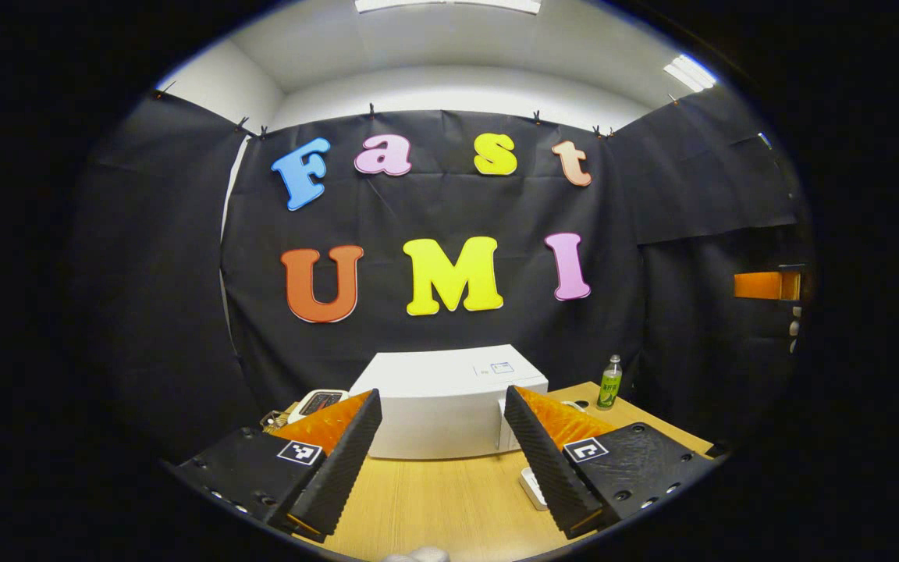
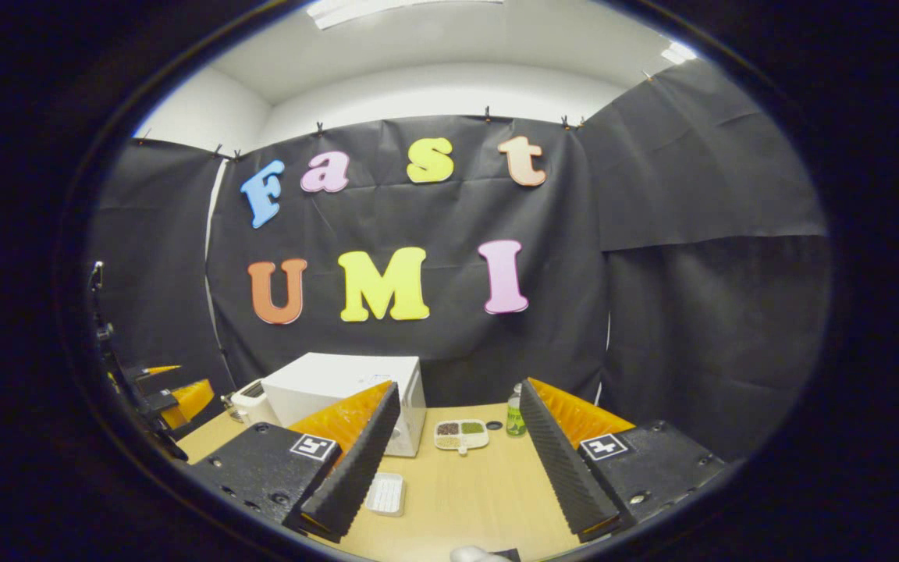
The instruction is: Open the microwave oven with the left hand, put the food in, and close the microwave oven.
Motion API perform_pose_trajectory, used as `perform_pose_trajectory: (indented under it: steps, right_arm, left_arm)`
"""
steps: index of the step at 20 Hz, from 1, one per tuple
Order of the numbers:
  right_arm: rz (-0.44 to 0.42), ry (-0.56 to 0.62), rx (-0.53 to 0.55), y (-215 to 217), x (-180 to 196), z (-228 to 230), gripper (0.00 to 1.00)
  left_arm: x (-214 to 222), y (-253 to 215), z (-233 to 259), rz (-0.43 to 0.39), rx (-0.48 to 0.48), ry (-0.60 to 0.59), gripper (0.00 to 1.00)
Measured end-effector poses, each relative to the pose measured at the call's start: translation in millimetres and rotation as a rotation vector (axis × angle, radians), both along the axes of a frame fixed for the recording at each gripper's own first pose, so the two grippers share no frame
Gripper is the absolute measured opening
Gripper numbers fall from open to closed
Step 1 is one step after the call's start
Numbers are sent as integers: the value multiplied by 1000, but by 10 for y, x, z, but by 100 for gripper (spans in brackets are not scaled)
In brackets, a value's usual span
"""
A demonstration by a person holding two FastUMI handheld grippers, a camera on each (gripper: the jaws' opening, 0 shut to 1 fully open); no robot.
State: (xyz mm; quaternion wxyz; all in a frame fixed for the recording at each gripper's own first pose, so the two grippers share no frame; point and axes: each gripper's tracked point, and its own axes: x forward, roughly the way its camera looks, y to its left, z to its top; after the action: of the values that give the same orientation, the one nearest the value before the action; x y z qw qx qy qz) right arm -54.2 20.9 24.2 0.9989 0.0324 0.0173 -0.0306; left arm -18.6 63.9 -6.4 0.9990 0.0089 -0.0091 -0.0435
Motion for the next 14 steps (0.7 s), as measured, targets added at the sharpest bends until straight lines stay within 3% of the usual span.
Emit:
perform_pose_trajectory:
  steps: [6,9,14]
  right_arm:
    - [14,-18,-10,143,-82,117,98]
    - [14,-17,-8,177,-76,145,98]
    - [15,-12,-18,219,-60,113,98]
  left_arm:
    - [-382,373,214,93,-30,-23,96]
    - [-441,381,275,90,-71,-23,96]
    - [-408,352,399,83,-46,-46,97]
